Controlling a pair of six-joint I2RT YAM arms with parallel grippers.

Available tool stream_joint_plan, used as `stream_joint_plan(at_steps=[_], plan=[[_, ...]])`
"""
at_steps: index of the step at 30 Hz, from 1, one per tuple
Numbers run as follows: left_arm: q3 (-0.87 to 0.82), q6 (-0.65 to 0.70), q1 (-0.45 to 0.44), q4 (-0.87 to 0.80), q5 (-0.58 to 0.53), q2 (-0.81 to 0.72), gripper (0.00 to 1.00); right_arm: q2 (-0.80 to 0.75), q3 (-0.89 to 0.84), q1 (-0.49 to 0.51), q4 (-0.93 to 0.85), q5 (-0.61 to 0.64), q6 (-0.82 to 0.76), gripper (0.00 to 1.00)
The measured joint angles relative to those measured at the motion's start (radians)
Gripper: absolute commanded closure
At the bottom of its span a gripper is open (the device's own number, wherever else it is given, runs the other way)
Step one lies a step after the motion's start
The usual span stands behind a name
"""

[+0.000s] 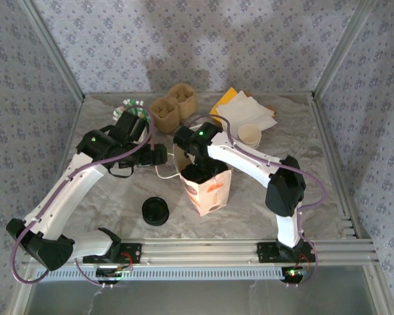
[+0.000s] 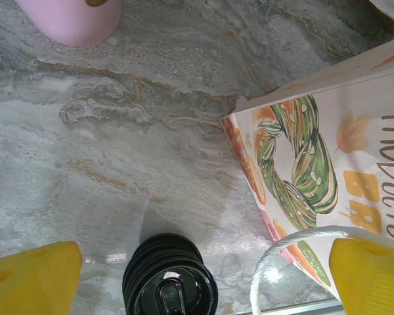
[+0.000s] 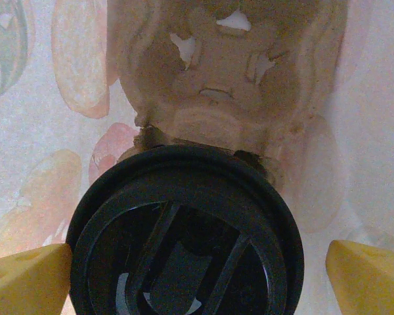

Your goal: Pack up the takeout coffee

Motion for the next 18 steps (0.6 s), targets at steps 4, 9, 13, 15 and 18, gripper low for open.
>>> stream_joint_plan(at_steps=[4, 9, 13, 15, 18], plan=[[0.000, 0.000, 0.000, 0.000, 0.000, 0.000, 0.04, 0.000, 0.006, 0.000, -0.005, 0.002, 0.000, 0.00], [0.000, 0.000, 0.000, 0.000, 0.000, 0.000, 0.04, 0.000, 0.009, 0.000, -0.006, 0.004, -0.004, 0.00], [0.000, 0.000, 0.000, 0.000, 0.000, 0.000, 0.04, 0.000, 0.009, 0.000, -0.005, 0.004, -0.004, 0.00], [0.000, 0.000, 0.000, 0.000, 0.000, 0.000, 0.04, 0.000, 0.009, 0.000, -0.005, 0.004, -0.004, 0.00], [0.000, 0.000, 0.000, 0.000, 0.000, 0.000, 0.04, 0.000, 0.009, 0.000, -0.005, 0.004, -0.004, 0.00]])
